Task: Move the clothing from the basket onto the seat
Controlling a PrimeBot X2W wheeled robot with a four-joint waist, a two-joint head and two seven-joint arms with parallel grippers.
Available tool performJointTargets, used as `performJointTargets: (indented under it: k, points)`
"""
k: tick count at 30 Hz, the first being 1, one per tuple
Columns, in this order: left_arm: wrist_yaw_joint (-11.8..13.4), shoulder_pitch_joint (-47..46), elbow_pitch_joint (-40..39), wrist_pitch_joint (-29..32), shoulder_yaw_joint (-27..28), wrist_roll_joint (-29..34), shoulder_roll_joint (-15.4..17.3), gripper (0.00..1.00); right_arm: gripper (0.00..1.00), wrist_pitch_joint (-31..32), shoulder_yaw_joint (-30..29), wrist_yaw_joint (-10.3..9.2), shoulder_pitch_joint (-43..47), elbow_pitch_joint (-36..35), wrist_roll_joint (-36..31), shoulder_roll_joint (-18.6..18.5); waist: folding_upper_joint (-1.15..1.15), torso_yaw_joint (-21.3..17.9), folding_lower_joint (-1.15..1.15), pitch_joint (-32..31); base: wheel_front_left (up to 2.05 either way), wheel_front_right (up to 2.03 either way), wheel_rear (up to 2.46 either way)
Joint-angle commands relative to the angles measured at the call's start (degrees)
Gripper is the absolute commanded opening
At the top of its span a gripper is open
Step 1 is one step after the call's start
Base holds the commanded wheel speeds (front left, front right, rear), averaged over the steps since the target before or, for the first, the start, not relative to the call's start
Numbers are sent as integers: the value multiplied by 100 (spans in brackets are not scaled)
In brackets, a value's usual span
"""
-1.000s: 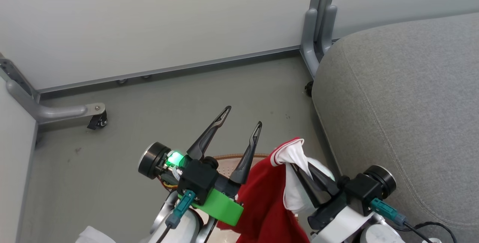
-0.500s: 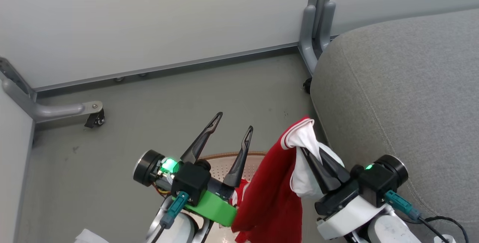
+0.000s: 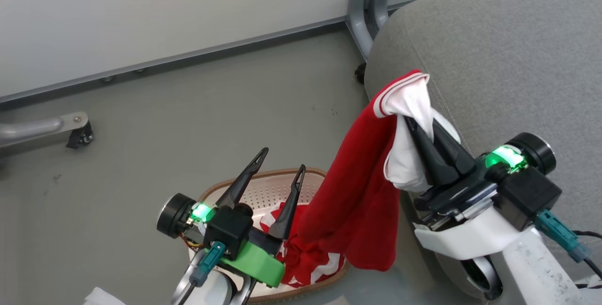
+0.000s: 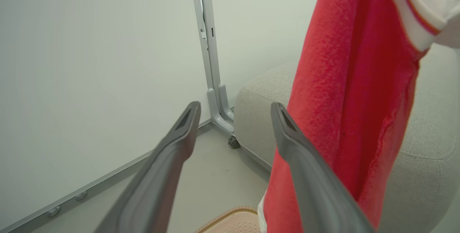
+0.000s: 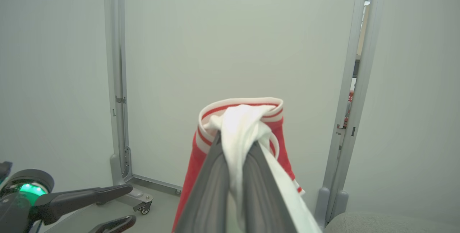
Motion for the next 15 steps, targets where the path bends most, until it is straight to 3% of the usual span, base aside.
performJointTargets:
  k: [1,15]
  points:
    - [-35,39,-33,-1,-3,49,44,100,0,-26,-65,-4,-101,-116,-50,-17,0,-360,0,332,0,0,0]
    - [-213,-275,-3,-1,-105,100,342,100,0,-26,-888,-4,-25,-1201,-179,156,0,-1733,0,1085,0,0,0]
